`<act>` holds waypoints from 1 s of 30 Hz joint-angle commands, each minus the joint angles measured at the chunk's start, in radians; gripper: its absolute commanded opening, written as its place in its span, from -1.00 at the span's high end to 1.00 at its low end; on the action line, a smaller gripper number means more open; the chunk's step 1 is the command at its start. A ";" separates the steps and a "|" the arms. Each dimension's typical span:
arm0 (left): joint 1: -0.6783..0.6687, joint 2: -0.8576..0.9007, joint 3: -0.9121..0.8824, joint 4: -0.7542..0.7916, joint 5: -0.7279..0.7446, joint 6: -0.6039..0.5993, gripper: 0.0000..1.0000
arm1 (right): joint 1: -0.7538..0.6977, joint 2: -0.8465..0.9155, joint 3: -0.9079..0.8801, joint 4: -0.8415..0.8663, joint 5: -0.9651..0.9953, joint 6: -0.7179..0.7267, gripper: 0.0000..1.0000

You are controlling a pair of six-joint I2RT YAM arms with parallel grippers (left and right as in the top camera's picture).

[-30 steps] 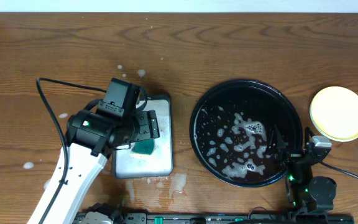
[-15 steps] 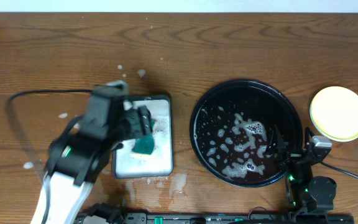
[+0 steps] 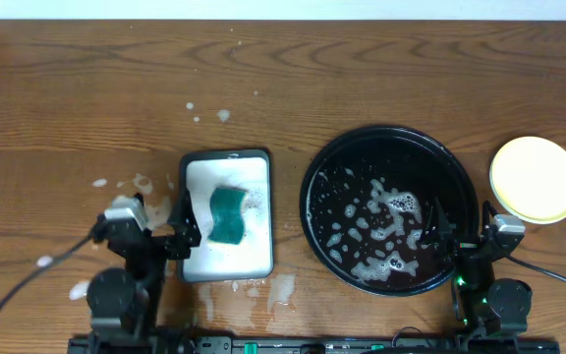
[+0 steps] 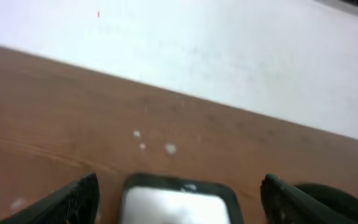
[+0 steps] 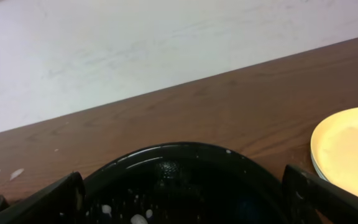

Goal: Clean dirty plates on tray and stack at the side

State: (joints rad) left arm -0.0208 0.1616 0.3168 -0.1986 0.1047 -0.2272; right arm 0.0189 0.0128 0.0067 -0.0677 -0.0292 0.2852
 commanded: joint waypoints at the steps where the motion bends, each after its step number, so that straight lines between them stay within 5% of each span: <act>1: 0.010 -0.134 -0.130 0.073 -0.031 0.051 -0.67 | 0.007 -0.004 -0.001 -0.004 0.003 0.014 -0.99; 8: 0.009 -0.160 -0.304 0.263 -0.052 0.042 -0.68 | 0.007 -0.004 -0.001 -0.005 0.003 0.014 -0.99; 30: 0.000 -0.158 -0.313 0.132 -0.045 0.028 -0.68 | 0.007 -0.003 -0.001 -0.005 0.003 0.014 -0.99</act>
State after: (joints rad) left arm -0.0170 0.0101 0.0109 -0.0189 0.0608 -0.2050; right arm 0.0189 0.0128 0.0067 -0.0681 -0.0288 0.2852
